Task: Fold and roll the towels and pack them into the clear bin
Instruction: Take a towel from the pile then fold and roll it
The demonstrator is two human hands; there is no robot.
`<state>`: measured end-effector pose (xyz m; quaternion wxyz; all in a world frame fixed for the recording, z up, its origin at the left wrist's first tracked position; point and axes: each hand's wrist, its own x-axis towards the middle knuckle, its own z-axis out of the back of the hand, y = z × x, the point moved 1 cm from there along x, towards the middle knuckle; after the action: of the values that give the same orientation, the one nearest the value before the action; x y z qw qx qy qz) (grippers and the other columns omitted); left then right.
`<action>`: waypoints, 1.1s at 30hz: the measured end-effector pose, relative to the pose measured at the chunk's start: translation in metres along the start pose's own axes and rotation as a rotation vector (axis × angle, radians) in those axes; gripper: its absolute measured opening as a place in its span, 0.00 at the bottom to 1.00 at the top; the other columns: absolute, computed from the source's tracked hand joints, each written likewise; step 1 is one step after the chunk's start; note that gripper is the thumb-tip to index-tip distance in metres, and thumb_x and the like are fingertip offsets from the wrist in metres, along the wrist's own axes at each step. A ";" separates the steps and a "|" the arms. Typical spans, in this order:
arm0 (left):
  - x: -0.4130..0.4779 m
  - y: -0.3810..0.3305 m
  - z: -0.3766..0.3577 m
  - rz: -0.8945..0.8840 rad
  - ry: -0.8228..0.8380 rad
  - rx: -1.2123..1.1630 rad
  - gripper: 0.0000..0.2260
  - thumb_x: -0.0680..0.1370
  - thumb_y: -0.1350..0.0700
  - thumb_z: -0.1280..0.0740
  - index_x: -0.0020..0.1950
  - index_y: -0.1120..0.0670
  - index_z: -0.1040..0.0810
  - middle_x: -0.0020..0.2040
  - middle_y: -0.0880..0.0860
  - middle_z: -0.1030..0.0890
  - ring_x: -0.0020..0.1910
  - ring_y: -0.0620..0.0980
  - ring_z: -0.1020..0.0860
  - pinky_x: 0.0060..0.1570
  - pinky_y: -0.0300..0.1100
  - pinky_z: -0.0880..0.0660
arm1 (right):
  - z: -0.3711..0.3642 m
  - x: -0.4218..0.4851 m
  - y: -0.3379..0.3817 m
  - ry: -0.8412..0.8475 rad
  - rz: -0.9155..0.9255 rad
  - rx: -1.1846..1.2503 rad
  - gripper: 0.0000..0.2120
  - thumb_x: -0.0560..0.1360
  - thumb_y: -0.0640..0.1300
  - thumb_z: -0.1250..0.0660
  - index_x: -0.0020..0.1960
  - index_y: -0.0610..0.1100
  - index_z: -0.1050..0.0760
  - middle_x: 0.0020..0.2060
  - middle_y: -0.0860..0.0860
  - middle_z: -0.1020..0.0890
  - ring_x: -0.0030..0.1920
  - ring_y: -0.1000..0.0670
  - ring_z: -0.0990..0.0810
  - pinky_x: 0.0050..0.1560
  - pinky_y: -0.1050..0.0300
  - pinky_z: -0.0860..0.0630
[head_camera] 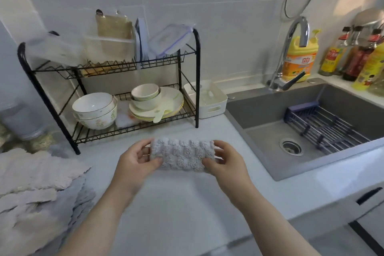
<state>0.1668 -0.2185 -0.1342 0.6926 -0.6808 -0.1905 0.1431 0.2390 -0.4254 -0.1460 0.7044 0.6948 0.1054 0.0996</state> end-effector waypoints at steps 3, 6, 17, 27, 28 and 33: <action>0.018 -0.051 -0.025 0.001 0.048 -0.071 0.21 0.72 0.70 0.30 0.60 0.52 0.24 0.53 0.51 0.17 0.48 0.42 0.18 0.43 0.32 0.23 | 0.022 0.002 0.054 -0.078 -0.051 0.096 0.17 0.73 0.35 0.29 0.55 0.53 0.25 0.43 0.55 0.15 0.43 0.55 0.16 0.49 0.53 0.18; 0.028 -0.106 -0.062 0.040 0.122 -0.187 0.20 0.71 0.66 0.29 0.61 0.53 0.23 0.56 0.55 0.18 0.55 0.51 0.19 0.47 0.38 0.21 | 0.056 -0.004 0.112 -0.193 -0.119 0.213 0.15 0.73 0.36 0.28 0.58 0.42 0.25 0.49 0.44 0.15 0.48 0.45 0.15 0.49 0.53 0.18; 0.001 -0.263 -0.322 -0.015 0.638 -0.312 0.21 0.65 0.63 0.28 0.58 0.53 0.22 0.53 0.54 0.16 0.53 0.51 0.18 0.49 0.41 0.20 | 0.298 -0.091 0.281 -0.535 -0.012 0.201 0.17 0.70 0.29 0.32 0.56 0.42 0.24 0.45 0.44 0.16 0.48 0.42 0.17 0.57 0.43 0.22; -0.105 -0.300 -0.630 -0.076 1.043 -0.241 0.18 0.73 0.72 0.31 0.59 0.55 0.22 0.51 0.53 0.15 0.51 0.49 0.17 0.46 0.37 0.20 | 0.564 -0.200 0.289 -0.887 0.025 0.249 0.14 0.73 0.26 0.39 0.55 0.38 0.24 0.49 0.40 0.18 0.49 0.45 0.19 0.57 0.46 0.20; -0.116 -0.302 -0.655 -0.066 1.065 -0.238 0.18 0.73 0.72 0.31 0.58 0.56 0.21 0.51 0.54 0.15 0.51 0.50 0.17 0.45 0.35 0.21 | 0.585 -0.209 0.289 -0.913 0.026 0.256 0.15 0.74 0.26 0.39 0.56 0.39 0.25 0.48 0.40 0.19 0.49 0.45 0.19 0.54 0.48 0.19; -0.156 -0.302 -0.757 -0.010 1.142 -0.241 0.16 0.71 0.73 0.30 0.56 0.59 0.24 0.50 0.58 0.17 0.49 0.54 0.18 0.45 0.38 0.20 | 0.672 -0.231 0.290 -1.050 0.147 0.464 0.12 0.78 0.31 0.39 0.58 0.42 0.26 0.44 0.43 0.16 0.44 0.47 0.16 0.50 0.50 0.18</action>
<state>0.3573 -0.9723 0.1563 0.6041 -0.7230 0.1948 -0.2727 0.2118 -1.1311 0.1547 0.4826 0.7929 -0.2879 -0.2357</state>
